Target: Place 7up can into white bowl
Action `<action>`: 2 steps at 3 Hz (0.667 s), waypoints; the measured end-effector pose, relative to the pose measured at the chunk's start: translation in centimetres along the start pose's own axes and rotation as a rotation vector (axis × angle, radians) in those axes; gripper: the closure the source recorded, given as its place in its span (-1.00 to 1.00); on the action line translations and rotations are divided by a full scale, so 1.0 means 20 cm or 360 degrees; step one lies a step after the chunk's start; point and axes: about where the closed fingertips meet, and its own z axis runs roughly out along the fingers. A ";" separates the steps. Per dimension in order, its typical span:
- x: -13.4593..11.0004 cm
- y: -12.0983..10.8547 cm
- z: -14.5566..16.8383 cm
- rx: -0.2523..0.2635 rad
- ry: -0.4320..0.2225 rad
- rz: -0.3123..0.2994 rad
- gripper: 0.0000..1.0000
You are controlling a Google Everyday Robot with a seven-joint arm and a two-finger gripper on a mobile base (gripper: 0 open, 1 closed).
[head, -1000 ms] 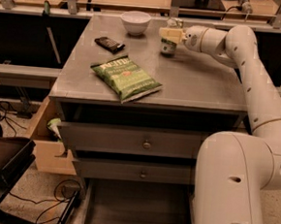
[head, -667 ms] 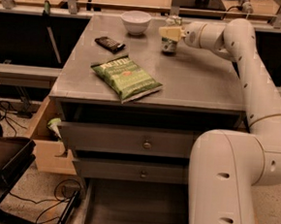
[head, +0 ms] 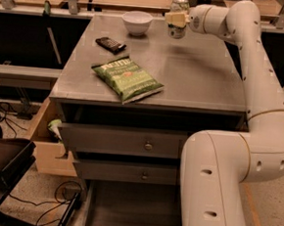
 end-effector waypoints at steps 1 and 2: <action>0.00 0.00 0.00 0.0000 0.0000 0.0000 1.00; -0.04 0.01 0.06 0.0014 -0.0050 -0.0040 1.00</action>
Offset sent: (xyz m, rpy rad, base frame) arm 0.0268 0.0147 0.0189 0.0016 -0.1051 -0.0154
